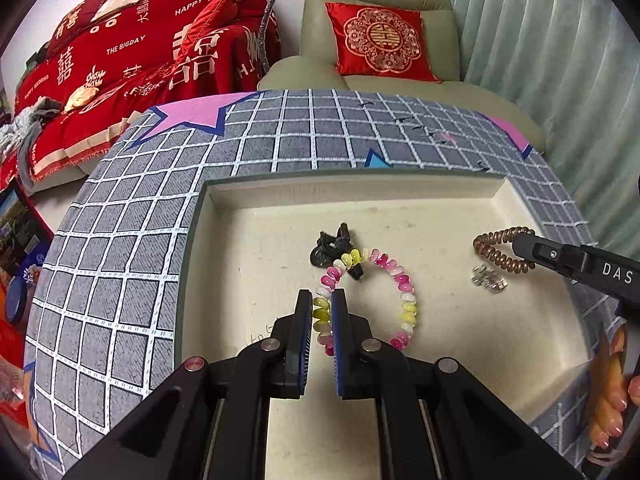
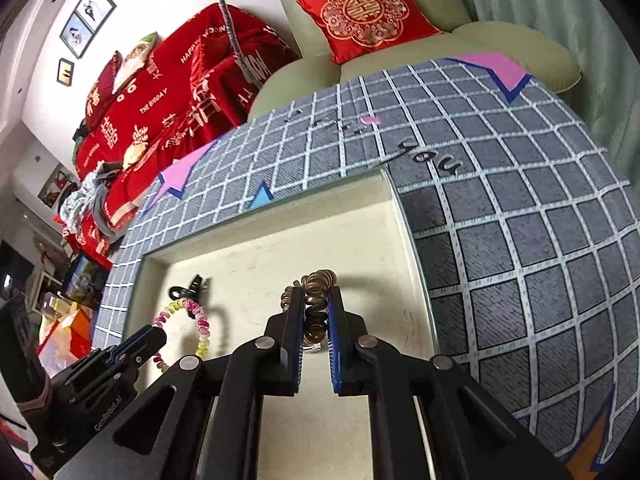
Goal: Organize jewelry
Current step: 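Carry the pink bracelet in the left tool and the brown bracelet in the right tool into the tray, then open the right tool releasing the brown bracelet while the left tool releases the pink bracelet, then withdraw both open tools from the tray over the jewelry on the table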
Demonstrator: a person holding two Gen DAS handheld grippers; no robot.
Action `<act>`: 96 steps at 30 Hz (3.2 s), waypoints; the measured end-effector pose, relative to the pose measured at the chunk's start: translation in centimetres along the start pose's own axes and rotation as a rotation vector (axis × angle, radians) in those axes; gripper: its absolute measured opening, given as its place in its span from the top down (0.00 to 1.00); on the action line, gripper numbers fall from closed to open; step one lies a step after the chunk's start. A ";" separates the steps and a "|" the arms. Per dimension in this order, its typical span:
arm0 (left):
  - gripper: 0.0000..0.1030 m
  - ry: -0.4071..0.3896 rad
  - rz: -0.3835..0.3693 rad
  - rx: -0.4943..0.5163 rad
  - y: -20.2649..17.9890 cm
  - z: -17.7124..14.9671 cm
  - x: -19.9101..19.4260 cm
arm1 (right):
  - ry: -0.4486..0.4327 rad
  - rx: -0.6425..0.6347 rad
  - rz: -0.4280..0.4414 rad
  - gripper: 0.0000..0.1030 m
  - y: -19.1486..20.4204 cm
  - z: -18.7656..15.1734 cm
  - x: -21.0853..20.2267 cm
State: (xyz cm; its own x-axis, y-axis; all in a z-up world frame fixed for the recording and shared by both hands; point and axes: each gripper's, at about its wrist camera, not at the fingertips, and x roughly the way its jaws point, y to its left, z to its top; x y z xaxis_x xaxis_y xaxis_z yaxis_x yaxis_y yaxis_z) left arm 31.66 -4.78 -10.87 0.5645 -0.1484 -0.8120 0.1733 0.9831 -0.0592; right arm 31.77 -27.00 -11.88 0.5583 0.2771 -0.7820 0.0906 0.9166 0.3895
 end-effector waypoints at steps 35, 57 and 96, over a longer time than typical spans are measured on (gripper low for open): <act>0.00 -0.041 0.114 0.036 -1.3 0.0 -1.5 | -0.038 -0.019 0.034 0.34 1.4 -0.4 -4.6; 0.00 -0.084 0.067 0.070 -1.4 -7.4 -13.3 | -0.120 0.021 0.090 0.10 0.3 -6.3 -16.2; 0.29 0.085 0.014 0.014 -3.5 -19.1 -12.1 | 0.130 -0.020 -0.136 0.35 -3.1 -20.5 -14.0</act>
State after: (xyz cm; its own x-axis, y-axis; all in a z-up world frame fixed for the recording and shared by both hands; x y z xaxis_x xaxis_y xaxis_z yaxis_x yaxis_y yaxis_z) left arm 8.80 -4.36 -11.97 0.4966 -0.1242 -0.8591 0.1770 0.9834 -0.0398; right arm 6.80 -27.85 -12.11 0.4308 0.1843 -0.8835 0.1403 0.9533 0.2673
